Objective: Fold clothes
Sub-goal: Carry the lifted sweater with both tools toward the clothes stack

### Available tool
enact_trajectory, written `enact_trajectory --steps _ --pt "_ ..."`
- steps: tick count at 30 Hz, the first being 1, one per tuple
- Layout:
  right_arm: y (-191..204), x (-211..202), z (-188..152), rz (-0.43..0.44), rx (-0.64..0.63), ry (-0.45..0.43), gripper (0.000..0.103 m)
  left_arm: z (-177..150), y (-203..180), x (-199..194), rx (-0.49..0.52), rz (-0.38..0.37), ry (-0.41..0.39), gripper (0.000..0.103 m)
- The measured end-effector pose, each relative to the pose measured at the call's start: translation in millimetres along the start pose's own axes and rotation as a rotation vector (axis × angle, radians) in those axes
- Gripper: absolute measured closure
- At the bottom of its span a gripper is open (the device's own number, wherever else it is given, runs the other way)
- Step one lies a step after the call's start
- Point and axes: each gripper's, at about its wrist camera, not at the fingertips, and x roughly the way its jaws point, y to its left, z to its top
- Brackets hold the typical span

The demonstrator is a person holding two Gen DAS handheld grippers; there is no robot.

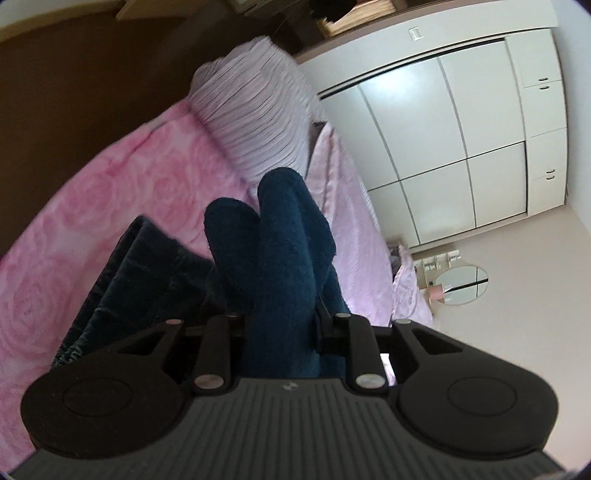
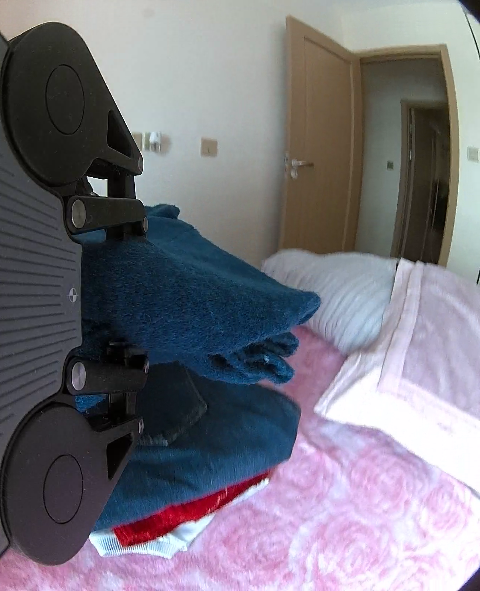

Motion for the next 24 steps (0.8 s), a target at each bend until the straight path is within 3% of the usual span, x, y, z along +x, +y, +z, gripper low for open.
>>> enact_trajectory --steps 6,10,15,20,22,24 --pt "-27.0 20.3 2.9 -0.053 0.015 -0.008 0.064 4.5 27.8 19.3 0.022 0.005 0.023 0.081" --pt "-44.2 30.9 2.3 -0.139 -0.013 -0.056 0.058 8.1 47.5 40.7 0.050 0.094 0.046 0.073" --pt "-35.0 28.9 -0.4 -0.271 -0.075 -0.110 0.048 7.4 43.8 23.1 0.084 0.165 -0.013 0.070" --pt "15.1 2.5 -23.2 -0.426 -0.324 -0.220 0.047 -2.3 1.7 -19.2 0.246 0.253 -0.092 0.071" --pt "38.5 -9.0 -40.5 -0.474 -0.471 -0.265 0.047 -16.3 -25.4 -26.4 0.358 0.228 -0.060 0.072" --pt "56.4 -15.7 -70.0 -0.478 -0.639 -0.252 0.047 -39.1 -48.7 -27.4 0.463 0.199 0.008 0.075"
